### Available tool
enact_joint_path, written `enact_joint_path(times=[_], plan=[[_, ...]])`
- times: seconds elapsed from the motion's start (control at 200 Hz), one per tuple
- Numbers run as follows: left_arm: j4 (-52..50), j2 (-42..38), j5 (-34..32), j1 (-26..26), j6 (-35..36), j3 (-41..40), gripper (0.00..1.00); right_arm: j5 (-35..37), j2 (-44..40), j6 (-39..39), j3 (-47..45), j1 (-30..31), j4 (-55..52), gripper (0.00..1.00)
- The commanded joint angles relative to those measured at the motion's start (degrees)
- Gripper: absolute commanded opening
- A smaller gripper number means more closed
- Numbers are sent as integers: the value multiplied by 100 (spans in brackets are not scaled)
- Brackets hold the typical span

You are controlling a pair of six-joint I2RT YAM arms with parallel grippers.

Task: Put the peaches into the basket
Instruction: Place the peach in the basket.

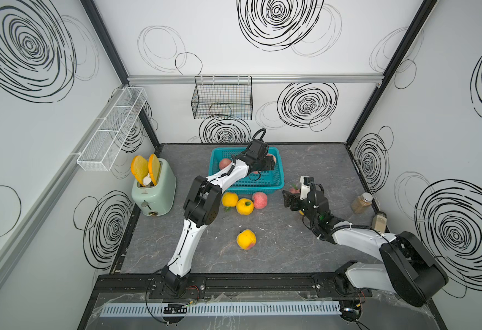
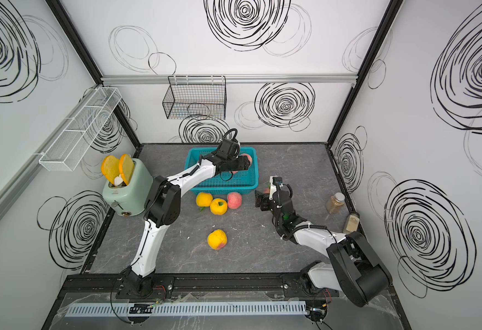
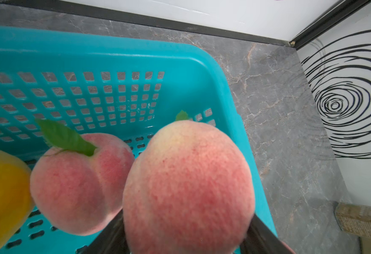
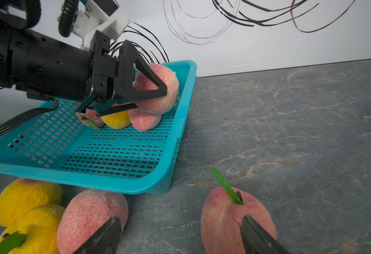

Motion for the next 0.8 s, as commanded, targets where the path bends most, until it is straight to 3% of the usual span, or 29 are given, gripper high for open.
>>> enact_joint_path(times=[0.0,0.255,0.465,0.795], plan=[[-63,245,-114,-26,-70,286,68,-29,-87,56,-41,41,57,89],[-180,475,-135,-167,-16,386,70,-18,-100,51,-36,40,42,88],[-298,515,-264,-166,-24,401,81,-16,-108,51,-34,45,38,88],[-211,453,-181,-164,-55,408,85,-49,-87,51,-28,48,41,89]])
